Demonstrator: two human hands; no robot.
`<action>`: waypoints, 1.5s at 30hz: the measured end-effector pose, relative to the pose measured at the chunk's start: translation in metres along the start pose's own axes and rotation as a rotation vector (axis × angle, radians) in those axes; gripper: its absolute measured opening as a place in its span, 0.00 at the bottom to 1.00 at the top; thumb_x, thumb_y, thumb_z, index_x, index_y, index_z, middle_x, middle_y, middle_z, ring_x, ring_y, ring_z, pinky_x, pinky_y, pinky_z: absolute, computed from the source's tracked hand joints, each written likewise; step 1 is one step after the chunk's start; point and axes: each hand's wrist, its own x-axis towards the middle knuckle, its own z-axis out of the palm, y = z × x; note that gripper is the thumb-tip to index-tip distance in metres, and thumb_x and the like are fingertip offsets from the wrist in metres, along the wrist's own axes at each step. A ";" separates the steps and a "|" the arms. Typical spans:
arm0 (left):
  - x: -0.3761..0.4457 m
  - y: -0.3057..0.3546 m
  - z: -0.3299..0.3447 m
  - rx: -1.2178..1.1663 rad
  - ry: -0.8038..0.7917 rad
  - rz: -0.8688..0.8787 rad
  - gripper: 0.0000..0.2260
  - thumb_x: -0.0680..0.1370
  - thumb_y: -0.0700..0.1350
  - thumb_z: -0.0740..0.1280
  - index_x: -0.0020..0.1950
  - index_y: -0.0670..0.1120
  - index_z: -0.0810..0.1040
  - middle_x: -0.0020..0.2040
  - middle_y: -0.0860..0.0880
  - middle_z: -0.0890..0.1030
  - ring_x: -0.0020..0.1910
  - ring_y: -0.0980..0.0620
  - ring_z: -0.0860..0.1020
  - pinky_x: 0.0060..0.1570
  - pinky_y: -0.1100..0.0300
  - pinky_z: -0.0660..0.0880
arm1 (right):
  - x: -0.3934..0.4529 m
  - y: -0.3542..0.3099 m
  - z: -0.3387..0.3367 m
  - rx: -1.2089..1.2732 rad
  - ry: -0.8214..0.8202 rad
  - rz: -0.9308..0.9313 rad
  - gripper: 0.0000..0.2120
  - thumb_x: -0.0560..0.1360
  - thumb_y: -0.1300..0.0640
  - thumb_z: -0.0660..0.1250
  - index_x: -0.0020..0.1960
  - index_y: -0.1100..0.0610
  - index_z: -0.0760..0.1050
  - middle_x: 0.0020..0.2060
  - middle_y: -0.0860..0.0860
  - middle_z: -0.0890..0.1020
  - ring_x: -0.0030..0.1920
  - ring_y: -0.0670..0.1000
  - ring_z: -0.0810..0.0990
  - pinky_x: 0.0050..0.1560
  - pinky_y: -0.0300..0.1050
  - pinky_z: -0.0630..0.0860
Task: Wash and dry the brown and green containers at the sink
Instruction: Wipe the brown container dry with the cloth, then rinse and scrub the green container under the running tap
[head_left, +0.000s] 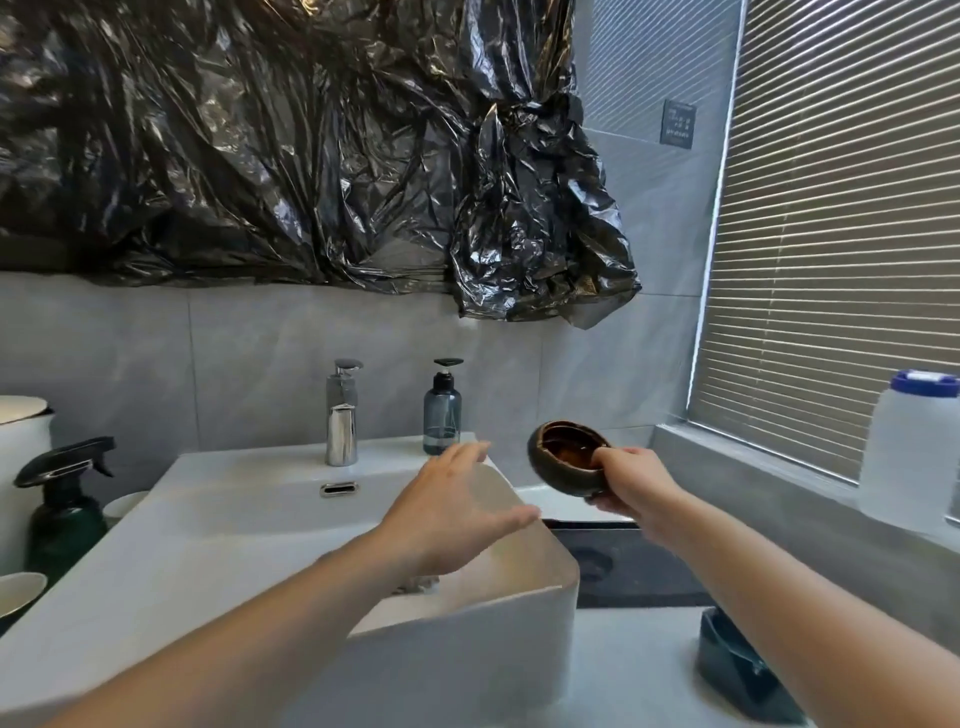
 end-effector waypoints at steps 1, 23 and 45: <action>-0.004 -0.007 0.002 0.001 -0.014 -0.021 0.37 0.73 0.73 0.68 0.77 0.59 0.67 0.75 0.60 0.67 0.72 0.54 0.71 0.69 0.47 0.76 | 0.009 0.005 -0.012 -0.009 0.031 0.007 0.09 0.81 0.62 0.62 0.58 0.61 0.78 0.43 0.60 0.83 0.28 0.53 0.82 0.22 0.38 0.76; -0.048 -0.039 0.020 0.279 -0.031 -0.138 0.10 0.82 0.55 0.59 0.53 0.56 0.79 0.51 0.58 0.77 0.54 0.53 0.74 0.49 0.54 0.69 | 0.074 0.119 -0.009 -0.485 -0.056 0.144 0.04 0.80 0.64 0.66 0.54 0.61 0.75 0.47 0.58 0.78 0.39 0.53 0.80 0.38 0.46 0.85; -0.019 -0.065 0.014 0.230 -0.274 -0.422 0.14 0.79 0.58 0.63 0.50 0.51 0.83 0.57 0.46 0.83 0.57 0.44 0.77 0.63 0.49 0.72 | -0.001 0.079 -0.087 -1.051 -0.059 -0.160 0.27 0.74 0.48 0.67 0.72 0.53 0.73 0.64 0.51 0.80 0.62 0.56 0.78 0.59 0.48 0.77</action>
